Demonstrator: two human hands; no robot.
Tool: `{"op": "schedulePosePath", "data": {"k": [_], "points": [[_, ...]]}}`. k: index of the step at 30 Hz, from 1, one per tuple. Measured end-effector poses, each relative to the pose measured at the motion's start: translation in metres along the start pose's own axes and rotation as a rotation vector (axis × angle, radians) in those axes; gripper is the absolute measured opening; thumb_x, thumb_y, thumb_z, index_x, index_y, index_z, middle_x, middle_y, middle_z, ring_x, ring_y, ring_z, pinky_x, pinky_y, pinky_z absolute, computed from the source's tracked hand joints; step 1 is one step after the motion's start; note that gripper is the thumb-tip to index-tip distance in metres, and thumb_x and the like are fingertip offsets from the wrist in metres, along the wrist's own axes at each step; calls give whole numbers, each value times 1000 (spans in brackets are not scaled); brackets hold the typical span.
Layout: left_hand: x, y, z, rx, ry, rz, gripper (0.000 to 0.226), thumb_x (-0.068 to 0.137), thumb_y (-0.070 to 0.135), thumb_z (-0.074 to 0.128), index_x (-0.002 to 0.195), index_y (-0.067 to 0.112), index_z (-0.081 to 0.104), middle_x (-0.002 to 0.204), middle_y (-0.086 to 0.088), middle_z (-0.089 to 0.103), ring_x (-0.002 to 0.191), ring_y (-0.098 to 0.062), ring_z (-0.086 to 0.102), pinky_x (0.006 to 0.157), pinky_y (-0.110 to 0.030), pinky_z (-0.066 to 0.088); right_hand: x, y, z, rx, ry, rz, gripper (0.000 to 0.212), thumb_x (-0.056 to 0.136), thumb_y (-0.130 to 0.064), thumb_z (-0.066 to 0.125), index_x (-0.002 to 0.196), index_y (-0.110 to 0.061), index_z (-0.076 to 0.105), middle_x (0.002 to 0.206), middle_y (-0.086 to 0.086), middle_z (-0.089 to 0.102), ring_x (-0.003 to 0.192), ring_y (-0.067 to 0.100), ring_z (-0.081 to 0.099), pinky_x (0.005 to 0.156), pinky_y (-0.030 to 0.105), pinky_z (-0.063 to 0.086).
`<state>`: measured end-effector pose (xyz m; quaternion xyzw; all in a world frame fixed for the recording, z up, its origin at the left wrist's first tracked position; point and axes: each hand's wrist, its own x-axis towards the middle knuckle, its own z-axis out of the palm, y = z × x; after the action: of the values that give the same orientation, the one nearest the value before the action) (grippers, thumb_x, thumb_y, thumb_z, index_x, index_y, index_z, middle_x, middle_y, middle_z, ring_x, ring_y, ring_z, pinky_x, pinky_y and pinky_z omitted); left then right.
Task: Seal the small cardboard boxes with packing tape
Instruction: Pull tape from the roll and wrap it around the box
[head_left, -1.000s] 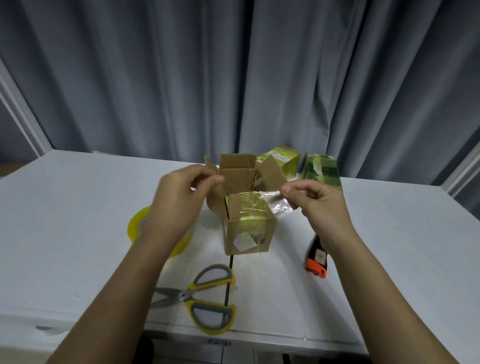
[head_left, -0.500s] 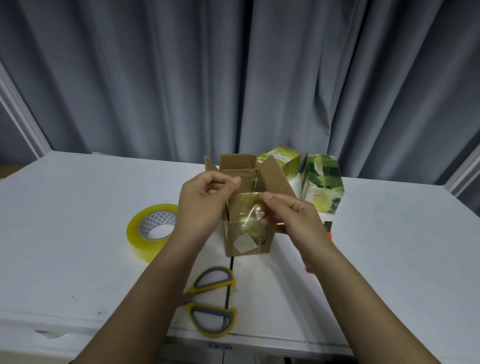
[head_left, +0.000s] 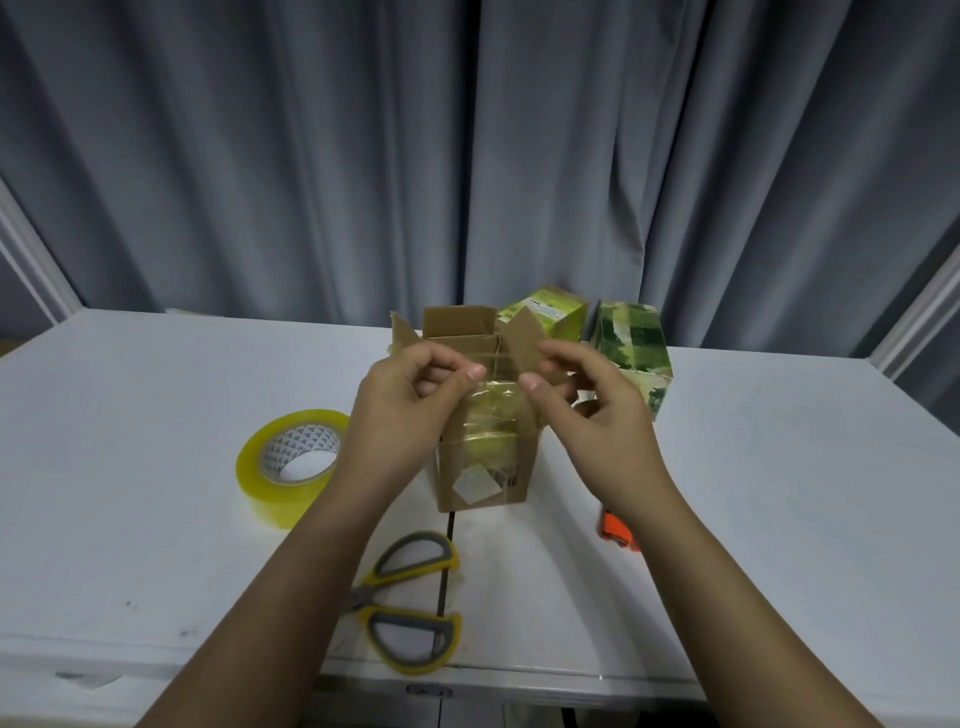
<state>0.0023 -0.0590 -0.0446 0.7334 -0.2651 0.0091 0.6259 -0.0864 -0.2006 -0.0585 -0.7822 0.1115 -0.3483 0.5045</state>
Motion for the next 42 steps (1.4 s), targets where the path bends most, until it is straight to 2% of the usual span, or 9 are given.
{"op": "schedulePosePath", "data": {"k": [4, 11, 15, 19, 22, 25, 30, 37, 42], "points": [[-2, -3, 6, 38, -68, 21, 6, 82, 20, 71, 77, 22, 68, 58, 16, 61, 59, -7, 55, 61, -30, 49, 3, -2, 5, 180, -25, 46, 13, 81, -10, 74, 82, -22, 68, 72, -16, 66, 67, -6, 56, 63, 8, 45], [-4, -3, 5, -9, -26, -16, 10, 86, 29, 66, 79, 33, 72, 74, 13, 69, 72, -6, 63, 69, -33, 52, 7, 0, 8, 169, 3, 53, 20, 84, -4, 68, 77, -22, 65, 71, -11, 62, 69, 4, 57, 69, 22, 53], [6, -10, -6, 246, 149, 4, 32, 95, 18, 51, 123, 28, 63, 113, 4, 58, 111, -26, 52, 98, -47, 43, 13, 0, 4, 216, -51, 92, 18, 87, 0, 63, 80, -17, 63, 72, 2, 65, 69, 14, 62, 69, 28, 55], [12, -10, -16, 356, -101, 45, 54, 84, 11, 41, 134, 31, 51, 130, 10, 52, 130, -14, 36, 115, -43, 22, 21, 3, -4, 257, -101, 104, 15, 88, 0, 62, 81, -13, 64, 62, -5, 67, 63, 10, 65, 63, 22, 56], [13, -10, -10, 498, -359, 91, 60, 79, 21, 42, 138, 32, 41, 104, 34, 42, 106, 19, 24, 111, -26, 3, 25, 6, -2, 323, -145, 151, 12, 87, -1, 63, 84, -12, 64, 64, -5, 66, 65, 11, 66, 63, 21, 56], [20, -12, -8, 538, -488, 54, 70, 85, 10, 53, 146, 30, 26, 101, 38, 33, 104, 20, 25, 114, -32, 13, 29, 8, 0, 390, -199, 217, 12, 79, -10, 72, 87, -15, 66, 73, -4, 66, 72, 13, 67, 65, 23, 56], [28, -12, -8, 577, -566, 26, 79, 83, 20, 57, 148, 34, 16, 104, 29, 56, 119, -23, 46, 108, -42, 33, 35, 12, 2, 362, -235, 193, 30, 69, -4, 78, 90, -21, 65, 81, -4, 63, 74, 11, 63, 80, 35, 58], [31, -14, -13, 455, -560, 16, 70, 85, 10, 55, 145, 37, 30, 109, 20, 65, 107, -8, 56, 102, -38, 42, 35, 14, 11, 341, -241, 183, 38, 73, 11, 72, 94, -18, 60, 84, -1, 61, 72, 5, 66, 71, 15, 52], [39, -13, -13, 598, -621, 31, 84, 84, 20, 59, 152, 32, 12, 109, 24, 58, 109, -4, 49, 104, -32, 37, 32, 15, 8, 336, -228, 163, 40, 73, 12, 72, 96, -18, 59, 83, -4, 62, 77, 7, 67, 74, 17, 53]]}}
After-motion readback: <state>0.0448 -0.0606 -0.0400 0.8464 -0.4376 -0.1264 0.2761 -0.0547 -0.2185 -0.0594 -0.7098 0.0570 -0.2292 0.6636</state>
